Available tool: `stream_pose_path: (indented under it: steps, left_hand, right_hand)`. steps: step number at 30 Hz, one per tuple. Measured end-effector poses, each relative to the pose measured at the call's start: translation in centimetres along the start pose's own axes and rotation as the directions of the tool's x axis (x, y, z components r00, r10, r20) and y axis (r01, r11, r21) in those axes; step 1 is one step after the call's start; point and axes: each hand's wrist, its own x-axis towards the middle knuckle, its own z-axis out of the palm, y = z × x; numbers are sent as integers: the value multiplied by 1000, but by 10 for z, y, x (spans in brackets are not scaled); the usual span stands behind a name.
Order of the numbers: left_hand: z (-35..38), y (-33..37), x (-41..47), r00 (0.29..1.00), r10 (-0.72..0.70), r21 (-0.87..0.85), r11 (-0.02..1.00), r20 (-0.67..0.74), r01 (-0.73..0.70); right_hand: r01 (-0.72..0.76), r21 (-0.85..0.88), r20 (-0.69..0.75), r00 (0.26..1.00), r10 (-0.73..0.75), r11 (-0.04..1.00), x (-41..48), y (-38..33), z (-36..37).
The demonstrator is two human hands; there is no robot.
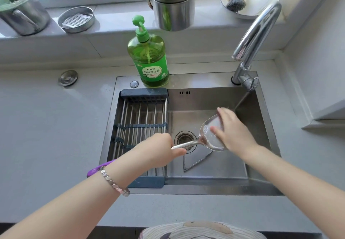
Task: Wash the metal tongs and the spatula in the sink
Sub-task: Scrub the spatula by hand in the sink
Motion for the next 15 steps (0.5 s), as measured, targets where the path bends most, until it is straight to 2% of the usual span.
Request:
stream_pose_path:
  steps: [2, 4, 7, 9, 12, 15]
  left_hand:
    - [1, 5, 2, 1000, 10, -5, 1000, -18, -10]
    - [-1, 6, 5, 1000, 9, -1, 1000, -18, -9]
    - [1, -1, 5, 1000, -5, 3, 1000, -7, 5]
    - [4, -4, 4, 1000, -17, -11, 1000, -16, 17]
    - [6, 4, 6, 999, -18, -21, 1000, -35, 17]
    - [2, 7, 9, 999, -25, 1, 1000, -40, 25]
  right_hand:
    - [284, -248, 28, 958, -286, 926, -16, -10, 18]
    - [420, -345, 136, 907, -398, 839, -33, -9, 33]
    - [476, -441, 216, 879, -425, 761, -41, 16, 29]
    - [452, -517, 193, 889, -415, 727, -33, 30, 18]
    - [367, -513, 154, 929, -337, 776, -21, 20, 19]
    - [408, -417, 200, 913, -356, 812, -31, 3, 33]
